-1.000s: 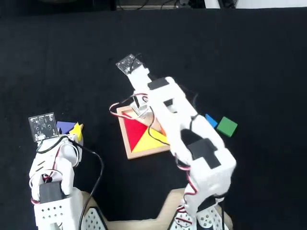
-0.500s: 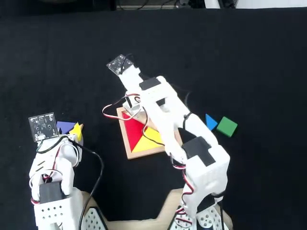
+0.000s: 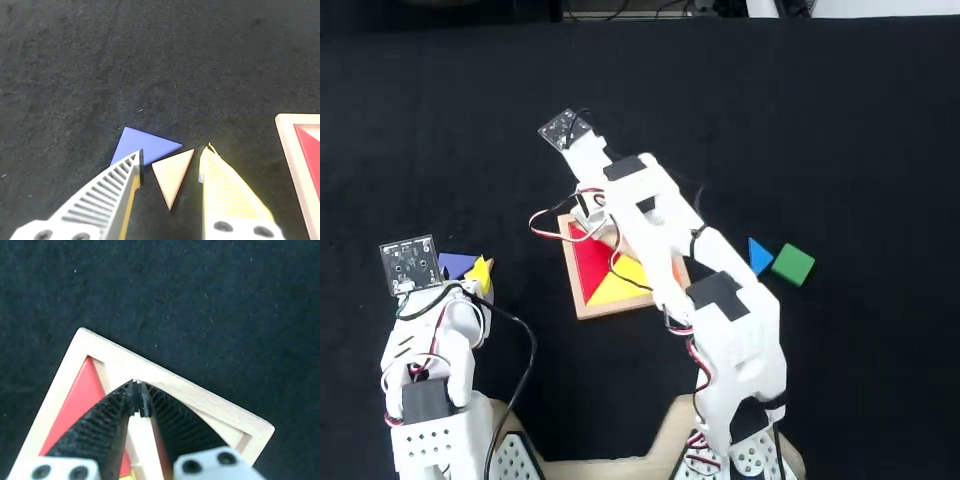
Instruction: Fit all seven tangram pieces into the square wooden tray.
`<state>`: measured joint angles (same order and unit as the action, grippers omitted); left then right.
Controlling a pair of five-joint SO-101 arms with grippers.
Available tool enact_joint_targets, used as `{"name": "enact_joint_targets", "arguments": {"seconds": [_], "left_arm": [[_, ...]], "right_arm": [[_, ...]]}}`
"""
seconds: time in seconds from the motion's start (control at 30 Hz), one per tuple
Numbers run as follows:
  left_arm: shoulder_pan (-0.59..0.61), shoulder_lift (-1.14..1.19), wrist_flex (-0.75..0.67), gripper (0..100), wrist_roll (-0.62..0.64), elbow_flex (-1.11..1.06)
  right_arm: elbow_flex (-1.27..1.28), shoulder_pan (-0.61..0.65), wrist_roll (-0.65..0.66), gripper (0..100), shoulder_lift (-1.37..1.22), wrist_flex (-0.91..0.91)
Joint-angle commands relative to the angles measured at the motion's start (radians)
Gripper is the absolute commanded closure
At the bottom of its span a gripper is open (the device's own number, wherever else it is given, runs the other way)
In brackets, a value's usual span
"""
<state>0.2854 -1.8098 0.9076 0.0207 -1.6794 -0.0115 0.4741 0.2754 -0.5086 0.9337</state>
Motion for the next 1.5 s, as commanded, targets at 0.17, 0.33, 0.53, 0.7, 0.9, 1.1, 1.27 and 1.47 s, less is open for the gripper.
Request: {"name": "enact_joint_targets", "arguments": {"seconds": [0.17, 0.33, 0.53, 0.7, 0.9, 1.1, 1.27, 1.47], "left_arm": [[-0.012, -0.006, 0.005, 80, 0.006, -0.019], [-0.012, -0.006, 0.005, 80, 0.006, -0.019], [-0.012, -0.006, 0.003, 80, 0.006, -0.019], [-0.012, -0.008, -0.005, 80, 0.006, -0.019], [-0.001, -0.002, 0.041, 77, -0.150, 0.130], [0.058, 0.029, 0.186, 76, -0.273, 0.389], [0.058, 0.224, 0.226, 76, -0.417, 0.628], [0.067, 0.660, 0.281, 77, -0.560, 0.901]], "right_arm": [[-0.054, -0.091, -0.086, 98.8, 0.001, -0.018], [-0.067, -0.130, -0.138, 98.8, 0.001, -0.020], [-0.064, -0.147, -0.144, 98.8, 0.016, -0.025], [-0.028, -0.121, -0.144, 98.8, 0.205, 0.072], [0.177, -0.180, -0.138, 98.5, 0.515, 0.087], [0.446, -0.302, -0.143, 90.9, 0.736, 0.066], [0.659, -0.307, -0.138, 82.3, 0.785, -0.135], [0.773, -0.308, -0.137, 87.5, 0.785, -0.307]]}}
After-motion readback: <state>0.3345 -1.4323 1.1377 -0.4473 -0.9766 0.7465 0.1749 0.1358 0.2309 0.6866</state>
